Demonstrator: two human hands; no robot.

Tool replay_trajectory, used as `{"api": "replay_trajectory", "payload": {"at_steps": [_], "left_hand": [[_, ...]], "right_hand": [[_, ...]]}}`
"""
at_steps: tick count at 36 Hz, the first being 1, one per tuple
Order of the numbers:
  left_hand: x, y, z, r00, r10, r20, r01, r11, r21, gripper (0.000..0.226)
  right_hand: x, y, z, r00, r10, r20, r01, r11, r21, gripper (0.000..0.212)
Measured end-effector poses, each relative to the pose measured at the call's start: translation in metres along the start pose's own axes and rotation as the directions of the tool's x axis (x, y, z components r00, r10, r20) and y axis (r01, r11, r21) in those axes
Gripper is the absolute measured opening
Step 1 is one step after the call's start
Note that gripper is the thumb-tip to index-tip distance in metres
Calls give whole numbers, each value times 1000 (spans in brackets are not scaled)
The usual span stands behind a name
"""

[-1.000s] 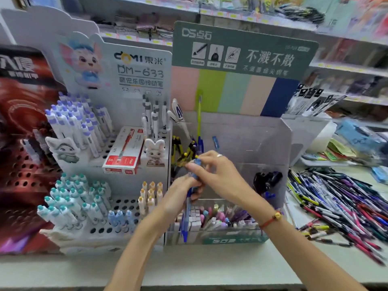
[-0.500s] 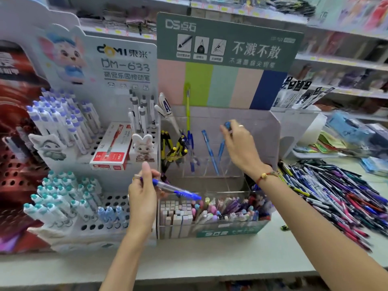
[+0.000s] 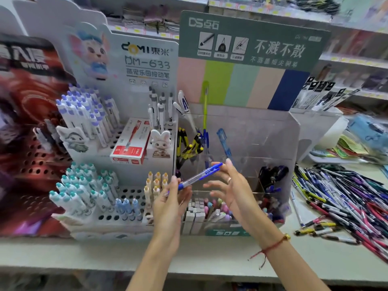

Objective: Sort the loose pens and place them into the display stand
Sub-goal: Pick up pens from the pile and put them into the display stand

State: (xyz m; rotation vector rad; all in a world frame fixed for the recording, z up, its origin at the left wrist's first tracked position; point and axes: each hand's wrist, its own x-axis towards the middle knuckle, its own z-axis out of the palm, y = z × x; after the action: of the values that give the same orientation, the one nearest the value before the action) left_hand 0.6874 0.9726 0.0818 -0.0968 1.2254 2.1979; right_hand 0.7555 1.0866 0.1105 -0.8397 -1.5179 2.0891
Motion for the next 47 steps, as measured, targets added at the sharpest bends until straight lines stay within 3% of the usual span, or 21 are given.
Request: {"api": "replay_trajectory", "payload": {"at_steps": [2, 5, 8, 9, 11, 13, 15, 17, 20, 24, 28, 30, 34, 37, 39, 42, 47], "left_hand": [[2, -6, 4, 1000, -4, 18, 4, 1000, 23, 20], [6, -10, 14, 998, 2, 65, -11, 992, 125, 23], [16, -11, 19, 970, 202, 139, -242, 878, 414, 15], [21, -9, 18, 932, 302, 201, -363, 761, 537, 14], [31, -4, 14, 821, 436, 369, -547, 416, 726, 23], [43, 1, 13, 714, 468, 520, -626, 94, 774, 35], [53, 3, 15, 644, 439, 627, -639, -142, 756, 49], [62, 3, 17, 614, 384, 690, -617, -312, 722, 64], [69, 4, 15, 624, 323, 712, -576, -427, 698, 81], [70, 3, 13, 618, 319, 719, -568, -452, 688, 86], [71, 4, 12, 609, 316, 727, -588, -435, 682, 84], [69, 6, 12, 610, 312, 728, -599, -420, 682, 79], [56, 10, 18, 621, 359, 697, -624, -313, 716, 60], [38, 7, 32, 573, 415, 706, -665, -267, 697, 51], [24, -1, 49, 542, 417, 729, -704, -248, 665, 46], [3, -22, 83, 526, 356, 773, -744, -248, 620, 38], [-20, -91, 143, 581, 175, 795, -768, -206, 606, 35]], "right_hand": [[-6, 0, 0, 999, -53, -9, 53, 996, 70, 40], [-11, -2, -2, 967, -253, -29, 250, 965, -80, 22], [-2, -13, -14, 876, -472, -100, 435, 862, -261, 14], [3, -19, -18, 831, -540, -131, 481, 817, -319, 17], [16, -31, -27, 734, -659, -166, 537, 712, -452, 22], [29, -40, -31, 649, -746, -147, 556, 597, -578, 22], [42, -45, -31, 589, -806, -65, 552, 459, -696, 22], [54, -45, -29, 587, -807, 59, 531, 329, -781, 28], [67, -37, -19, 637, -725, 263, 494, 122, -861, 38], [79, -15, -11, 704, -599, 382, 409, -98, -907, 31], [83, -10, -10, 749, -563, 348, 339, -125, -932, 22], [79, -12, -11, 757, -549, 355, 356, -109, -928, 24], [54, -17, -25, 748, -599, 286, 399, 61, -915, 37], [27, -17, -54, 725, -647, 236, 418, 141, -898, 31], [9, -14, -84, 753, -627, 201, 391, 180, -903, 27], [-17, -8, -143, 841, -524, 136, 274, 195, -942, 23], [-57, 3, -255, 978, -209, 0, 18, 85, -996, 20]]}}
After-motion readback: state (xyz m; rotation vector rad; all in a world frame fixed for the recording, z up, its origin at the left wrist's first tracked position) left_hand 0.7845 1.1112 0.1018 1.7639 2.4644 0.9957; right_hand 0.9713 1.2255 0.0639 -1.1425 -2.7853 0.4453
